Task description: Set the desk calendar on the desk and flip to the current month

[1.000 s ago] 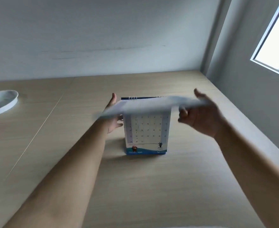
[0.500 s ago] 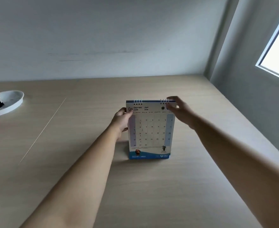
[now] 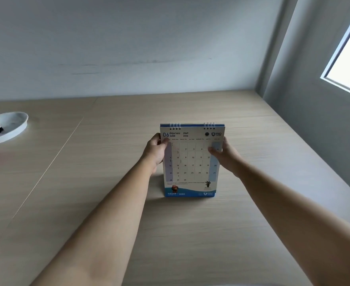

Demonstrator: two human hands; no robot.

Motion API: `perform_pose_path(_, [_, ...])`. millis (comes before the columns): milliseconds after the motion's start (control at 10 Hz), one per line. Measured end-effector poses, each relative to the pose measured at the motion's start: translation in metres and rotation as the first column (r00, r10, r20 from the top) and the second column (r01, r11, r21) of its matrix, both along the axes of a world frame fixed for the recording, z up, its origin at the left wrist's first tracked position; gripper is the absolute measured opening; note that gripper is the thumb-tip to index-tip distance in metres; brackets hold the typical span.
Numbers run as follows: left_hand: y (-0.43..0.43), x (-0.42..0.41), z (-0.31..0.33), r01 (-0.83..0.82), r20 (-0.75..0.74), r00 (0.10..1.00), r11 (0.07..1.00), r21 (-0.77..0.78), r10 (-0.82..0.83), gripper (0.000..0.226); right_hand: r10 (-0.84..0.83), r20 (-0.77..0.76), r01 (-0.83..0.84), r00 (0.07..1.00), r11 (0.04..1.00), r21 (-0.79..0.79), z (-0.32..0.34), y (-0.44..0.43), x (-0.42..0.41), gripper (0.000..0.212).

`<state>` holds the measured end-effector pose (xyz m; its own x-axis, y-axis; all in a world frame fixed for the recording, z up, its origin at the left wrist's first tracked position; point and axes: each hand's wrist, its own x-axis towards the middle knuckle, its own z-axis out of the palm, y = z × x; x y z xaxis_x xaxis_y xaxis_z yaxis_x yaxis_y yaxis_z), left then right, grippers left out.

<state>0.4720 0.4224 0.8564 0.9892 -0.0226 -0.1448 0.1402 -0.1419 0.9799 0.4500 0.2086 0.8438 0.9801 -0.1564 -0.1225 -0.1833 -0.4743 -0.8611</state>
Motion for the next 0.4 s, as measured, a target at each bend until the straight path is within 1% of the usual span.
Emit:
perform_pose_path(100, [0.002,0.001,-0.004,-0.007,-0.003,1.000,1.000,0.010,0.007,0.011,0.008,0.004,-0.008,1.000,1.000,-0.005,-0.001,-0.001,-0.001,0.048])
perform_pose_path(200, [0.004,-0.004,-0.003,0.025,-0.047,0.999,0.999,0.025,-0.024,0.014,0.046,-0.035,-0.047,0.998,0.999,-0.013,0.004,-0.001,-0.006,0.063])
perform_pose_path(300, [0.016,-0.024,-0.009,0.144,-0.131,0.984,0.968,0.207,-0.118,0.046,-0.006,0.076,-0.001,0.997,0.997,0.082,0.019,-0.006,-0.019,0.094])
perform_pose_path(400, [0.054,-0.083,-0.042,0.212,-0.141,0.975,0.899,0.384,-0.170,0.040,-0.135,0.376,-0.011,0.917,0.933,0.360,0.043,-0.027,-0.056,0.081])
